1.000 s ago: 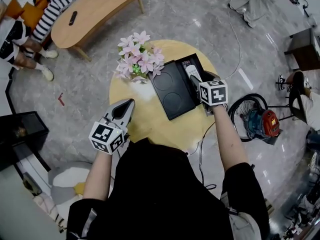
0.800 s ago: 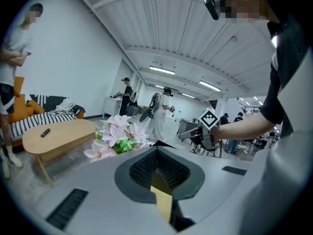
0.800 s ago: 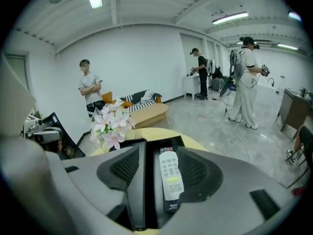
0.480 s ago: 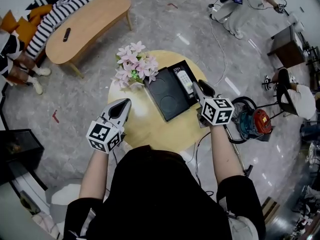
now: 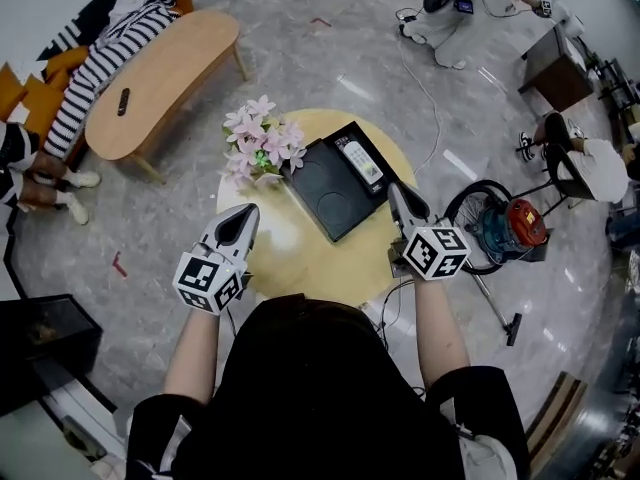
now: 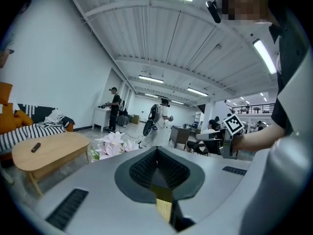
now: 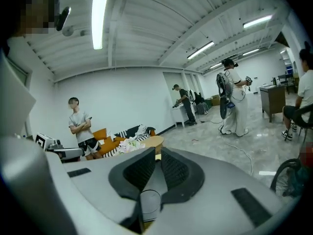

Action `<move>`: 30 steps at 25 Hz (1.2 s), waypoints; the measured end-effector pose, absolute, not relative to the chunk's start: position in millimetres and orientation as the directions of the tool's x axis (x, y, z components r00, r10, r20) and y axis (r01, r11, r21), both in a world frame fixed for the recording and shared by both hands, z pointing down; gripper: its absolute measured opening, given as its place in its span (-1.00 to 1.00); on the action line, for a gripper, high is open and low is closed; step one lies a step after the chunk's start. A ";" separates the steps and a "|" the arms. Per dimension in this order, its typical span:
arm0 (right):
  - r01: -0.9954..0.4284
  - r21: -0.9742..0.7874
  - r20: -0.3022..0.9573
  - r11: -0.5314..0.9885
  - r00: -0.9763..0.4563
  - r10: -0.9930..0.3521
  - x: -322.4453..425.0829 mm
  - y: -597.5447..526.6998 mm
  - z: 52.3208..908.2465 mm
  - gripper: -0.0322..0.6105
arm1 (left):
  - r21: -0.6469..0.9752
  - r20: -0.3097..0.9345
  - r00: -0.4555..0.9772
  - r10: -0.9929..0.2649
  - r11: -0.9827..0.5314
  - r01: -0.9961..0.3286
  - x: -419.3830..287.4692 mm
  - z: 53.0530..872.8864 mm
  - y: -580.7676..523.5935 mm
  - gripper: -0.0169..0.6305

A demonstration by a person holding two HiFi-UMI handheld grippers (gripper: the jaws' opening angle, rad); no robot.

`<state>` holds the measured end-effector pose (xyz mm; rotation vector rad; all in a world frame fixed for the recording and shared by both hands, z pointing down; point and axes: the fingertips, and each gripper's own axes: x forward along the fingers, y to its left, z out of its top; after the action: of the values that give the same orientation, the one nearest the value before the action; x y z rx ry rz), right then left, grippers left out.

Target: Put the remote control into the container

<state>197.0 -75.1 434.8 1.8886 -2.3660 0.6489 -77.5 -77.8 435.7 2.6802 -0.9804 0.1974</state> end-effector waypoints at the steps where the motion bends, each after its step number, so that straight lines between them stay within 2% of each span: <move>1: -0.939 -0.302 0.270 0.164 -0.250 -0.930 197.6 -69.4 431.7 -0.76 | 0.211 0.213 0.761 -0.613 -0.731 -0.648 -77.6 432.8 -77.4 -0.92; 5: -0.935 -0.321 0.216 0.152 -0.228 -0.949 193.8 -51.1 427.9 -0.79 | 0.205 0.193 0.764 -0.616 -0.736 -0.645 -79.5 426.3 -73.7 -0.93; 15: -0.972 -0.165 0.276 0.169 -0.210 -0.938 171.6 -20.9 456.1 -0.87 | 0.217 0.171 0.762 -0.625 -0.730 -0.648 -85.5 427.4 -68.3 -0.93; 21: -0.961 -0.226 0.248 0.158 -0.214 -0.945 178.4 -29.2 450.2 -0.88 | 0.212 0.172 0.766 -0.619 -0.736 -0.642 -77.7 426.4 -70.9 -0.93; 30: -0.956 -0.233 0.273 0.177 -0.239 -0.932 173.4 -33.9 460.7 -0.88 | 0.219 0.190 0.762 -0.620 -0.729 -0.648 -76.5 431.3 -68.9 -0.93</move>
<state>173.4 -33.9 460.7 1.8949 -2.3569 0.5513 -76.5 -68.9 431.3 2.6863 -0.9878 0.1503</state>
